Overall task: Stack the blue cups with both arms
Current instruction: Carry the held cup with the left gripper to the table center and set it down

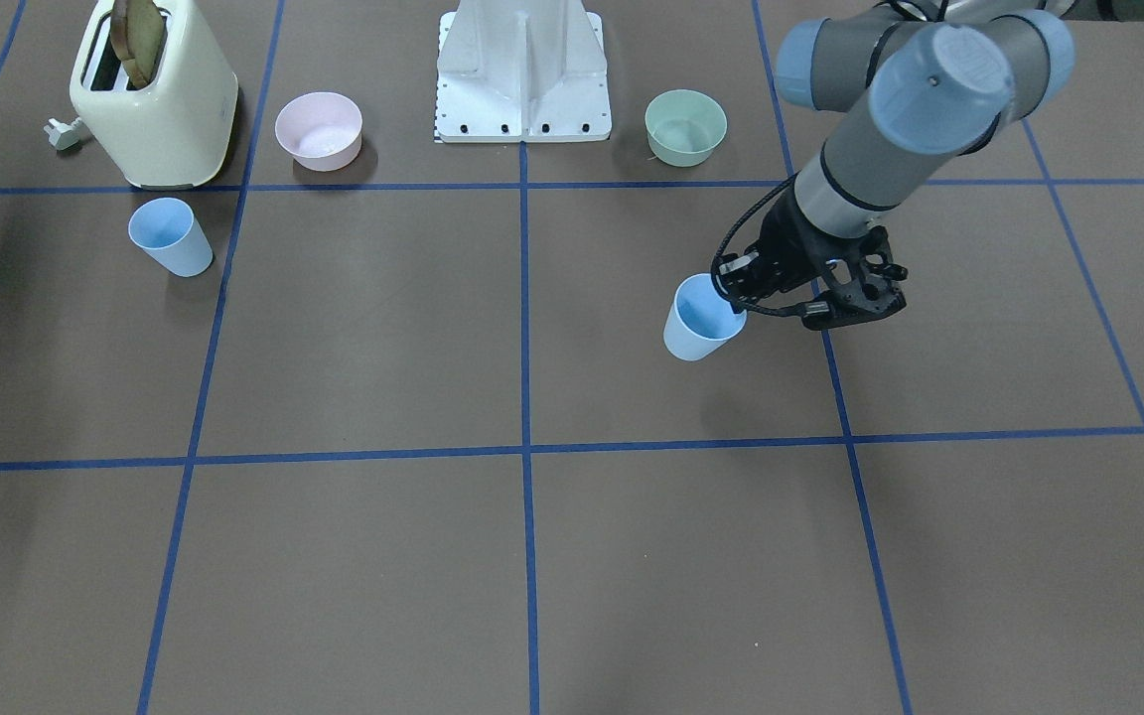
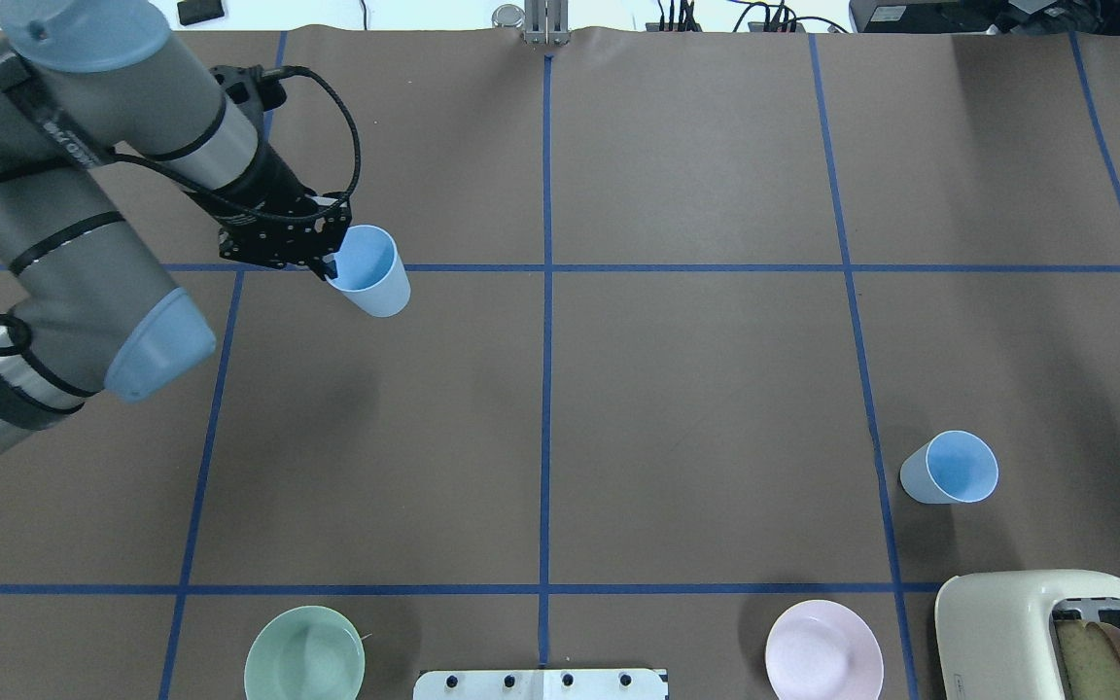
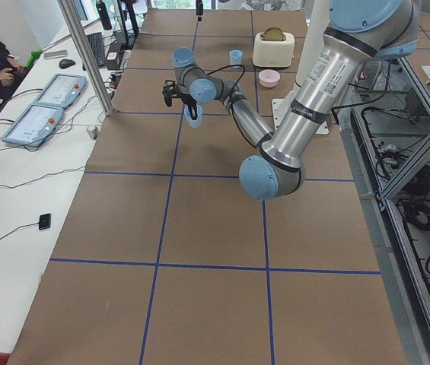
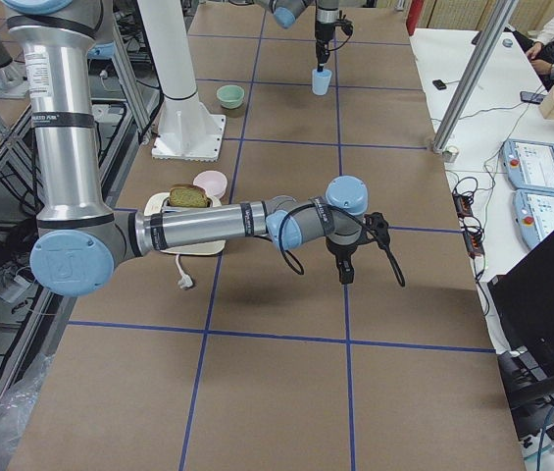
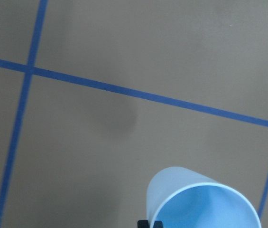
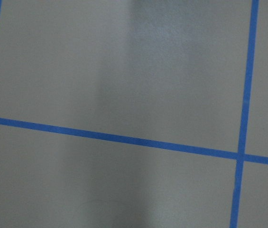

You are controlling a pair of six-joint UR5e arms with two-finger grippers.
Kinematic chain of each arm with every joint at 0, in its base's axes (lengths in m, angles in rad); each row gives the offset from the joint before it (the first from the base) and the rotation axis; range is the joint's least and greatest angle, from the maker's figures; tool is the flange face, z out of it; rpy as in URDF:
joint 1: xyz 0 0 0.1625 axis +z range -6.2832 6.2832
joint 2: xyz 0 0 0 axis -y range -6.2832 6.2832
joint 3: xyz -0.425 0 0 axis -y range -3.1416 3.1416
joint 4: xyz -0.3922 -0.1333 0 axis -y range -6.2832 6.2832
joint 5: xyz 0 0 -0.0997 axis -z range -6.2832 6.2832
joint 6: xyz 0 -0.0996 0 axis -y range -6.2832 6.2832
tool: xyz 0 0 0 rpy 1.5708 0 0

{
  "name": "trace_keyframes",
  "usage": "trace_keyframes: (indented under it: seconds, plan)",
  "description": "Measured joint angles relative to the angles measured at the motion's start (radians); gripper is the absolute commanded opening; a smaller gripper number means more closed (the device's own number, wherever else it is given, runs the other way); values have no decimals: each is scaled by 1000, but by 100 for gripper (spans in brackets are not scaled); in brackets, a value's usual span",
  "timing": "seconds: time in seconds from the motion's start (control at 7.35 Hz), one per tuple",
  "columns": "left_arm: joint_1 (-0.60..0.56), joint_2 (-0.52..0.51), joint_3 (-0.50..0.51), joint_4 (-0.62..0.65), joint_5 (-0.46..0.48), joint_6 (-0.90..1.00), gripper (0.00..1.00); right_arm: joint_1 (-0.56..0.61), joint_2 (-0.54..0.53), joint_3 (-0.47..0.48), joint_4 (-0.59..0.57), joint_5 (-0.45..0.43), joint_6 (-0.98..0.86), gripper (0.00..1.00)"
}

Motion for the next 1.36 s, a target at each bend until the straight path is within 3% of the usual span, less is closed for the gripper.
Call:
trace_keyframes:
  seconds: [0.68,1.09,1.36]
  plan:
    - [165,-227,189,-12,116,-114,0,-107,2,156,37,26,75,100]
    - [226,-243,252,-72,186,-114,2,-166,-6,212,35,43,74,100]
    - [235,-244,269,-93,194,-115,11,-179,-14,232,36,46,73,100]
